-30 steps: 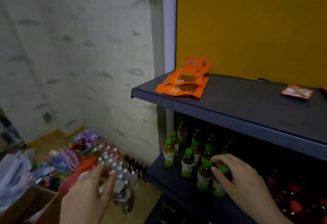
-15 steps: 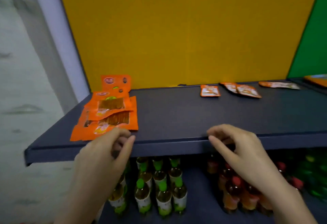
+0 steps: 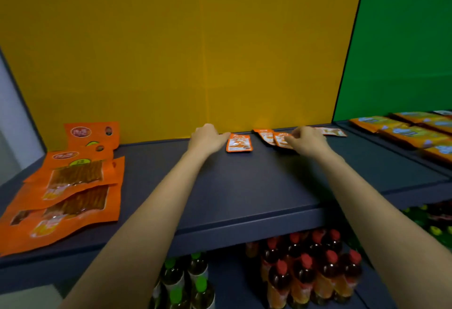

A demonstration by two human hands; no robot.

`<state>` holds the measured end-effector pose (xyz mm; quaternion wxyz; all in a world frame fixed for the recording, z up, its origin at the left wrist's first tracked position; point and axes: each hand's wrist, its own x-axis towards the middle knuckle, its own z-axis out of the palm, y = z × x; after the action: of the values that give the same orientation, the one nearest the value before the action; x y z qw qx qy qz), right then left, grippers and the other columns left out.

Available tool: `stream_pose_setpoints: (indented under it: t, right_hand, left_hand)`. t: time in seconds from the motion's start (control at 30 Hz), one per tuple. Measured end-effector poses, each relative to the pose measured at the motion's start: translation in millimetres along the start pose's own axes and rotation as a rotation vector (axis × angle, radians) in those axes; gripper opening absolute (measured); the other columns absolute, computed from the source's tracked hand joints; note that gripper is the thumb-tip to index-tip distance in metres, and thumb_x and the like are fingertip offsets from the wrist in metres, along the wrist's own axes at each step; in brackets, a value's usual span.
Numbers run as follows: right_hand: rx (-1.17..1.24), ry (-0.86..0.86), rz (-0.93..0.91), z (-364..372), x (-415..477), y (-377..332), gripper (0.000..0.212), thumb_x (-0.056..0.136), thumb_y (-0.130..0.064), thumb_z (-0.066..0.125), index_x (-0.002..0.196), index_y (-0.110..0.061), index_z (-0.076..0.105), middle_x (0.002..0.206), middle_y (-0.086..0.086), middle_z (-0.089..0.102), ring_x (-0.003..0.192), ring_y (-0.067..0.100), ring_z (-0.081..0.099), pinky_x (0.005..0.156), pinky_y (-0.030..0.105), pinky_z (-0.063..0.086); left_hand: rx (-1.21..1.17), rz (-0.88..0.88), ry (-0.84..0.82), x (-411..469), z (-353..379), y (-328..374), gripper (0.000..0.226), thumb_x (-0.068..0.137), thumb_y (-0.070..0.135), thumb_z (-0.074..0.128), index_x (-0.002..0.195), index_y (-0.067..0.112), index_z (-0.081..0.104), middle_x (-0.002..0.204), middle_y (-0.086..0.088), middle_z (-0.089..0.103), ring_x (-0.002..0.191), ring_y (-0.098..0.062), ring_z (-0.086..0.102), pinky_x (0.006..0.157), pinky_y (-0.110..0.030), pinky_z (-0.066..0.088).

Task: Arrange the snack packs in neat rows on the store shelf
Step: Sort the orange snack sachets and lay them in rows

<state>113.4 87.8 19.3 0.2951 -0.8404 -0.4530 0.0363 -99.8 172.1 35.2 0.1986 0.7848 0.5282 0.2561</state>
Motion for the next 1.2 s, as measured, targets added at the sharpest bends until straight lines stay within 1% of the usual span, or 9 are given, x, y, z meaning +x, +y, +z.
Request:
stream_pose_setpoints:
  t: [0.13,0.27,0.37,0.53,0.63,0.73,0.93,1.07,1.2]
  right_hand:
    - [-0.027,-0.051,0.132,14,35,7,0.066,0.087,-0.057,0.046,0.121,-0.001,0.049,0.132,0.021,0.050,0.121,0.036,0.047,0.090,0.040,0.042]
    - [-0.157,0.007,0.157,34,47,14,0.090,0.077,-0.070,0.050,0.135,-0.002,0.038,0.143,0.017,0.039,0.132,0.033,0.035,0.103,0.042,0.035]
    - [-0.145,-0.028,0.168,36,60,17,0.084,0.073,-0.066,0.059,0.129,-0.005,0.046,0.136,0.014,0.049,0.127,0.032,0.044,0.099,0.039,0.038]
    - [-0.018,-0.104,0.194,29,75,27,0.068,0.078,-0.054,0.064,0.125,-0.007,0.049,0.131,0.013,0.054,0.120,0.032,0.051,0.093,0.038,0.043]
    - [0.118,-0.168,0.149,19,82,37,0.057,0.082,-0.041,0.065,0.123,-0.003,0.053,0.125,0.009,0.057,0.117,0.030,0.054,0.093,0.036,0.044]
    - [0.431,-0.068,0.143,4,94,56,0.038,0.083,-0.028,0.066,0.111,-0.002,0.063,0.113,0.012,0.064,0.108,0.029,0.061,0.090,0.037,0.048]
    - [0.547,0.185,0.212,-25,122,111,0.038,0.086,-0.033,0.061,0.112,-0.005,0.064,0.118,0.017,0.064,0.110,0.035,0.060,0.098,0.047,0.046]
    - [0.484,0.104,0.056,-28,134,129,0.031,0.088,-0.025,0.061,0.111,-0.004,0.064,0.116,0.019,0.065,0.107,0.033,0.062,0.096,0.046,0.047]
    - [0.243,-0.091,0.048,-22,146,143,0.044,0.086,-0.040,0.059,0.120,-0.011,0.060,0.124,0.013,0.062,0.113,0.031,0.058,0.101,0.046,0.043]
  left_hand:
    - [-0.143,-0.204,-0.058,27,40,10,0.075,0.085,0.059,0.049,0.132,0.002,0.044,0.142,-0.017,0.043,0.133,-0.034,0.036,0.103,-0.038,0.034]
    - [-0.082,-0.295,0.010,48,65,15,0.088,0.072,0.068,0.058,0.133,0.006,0.043,0.143,-0.013,0.042,0.135,-0.030,0.032,0.108,-0.039,0.026]
    - [0.022,-0.288,0.011,54,68,17,0.075,0.071,0.054,0.069,0.128,0.009,0.047,0.138,-0.012,0.047,0.131,-0.030,0.038,0.105,-0.037,0.027]
    - [-0.149,-0.318,-0.080,66,63,12,0.063,0.067,0.042,0.075,0.118,0.011,0.057,0.127,-0.010,0.059,0.119,-0.030,0.053,0.104,-0.036,0.037]
    - [-0.442,-0.281,-0.052,68,61,18,0.046,0.070,0.025,0.076,0.108,0.001,0.064,0.113,-0.008,0.065,0.097,-0.025,0.062,0.082,-0.032,0.051]
    - [-0.581,-0.248,-0.068,64,65,44,0.034,0.087,0.017,0.063,0.113,-0.005,0.061,0.110,-0.014,0.064,0.088,-0.020,0.055,0.064,-0.025,0.040]
    - [-0.365,-0.253,-0.027,75,110,83,0.050,0.086,0.039,0.058,0.124,0.007,0.055,0.133,-0.012,0.053,0.126,-0.030,0.041,0.100,-0.036,0.037]
    - [-0.111,-0.211,0.007,85,130,89,0.054,0.089,0.042,0.052,0.130,0.007,0.049,0.140,-0.015,0.042,0.132,-0.030,0.029,0.105,-0.037,0.030]
    - [-0.066,-0.164,-0.049,92,136,88,0.046,0.086,0.037,0.059,0.122,0.008,0.056,0.132,-0.011,0.054,0.124,-0.029,0.045,0.100,-0.038,0.040]
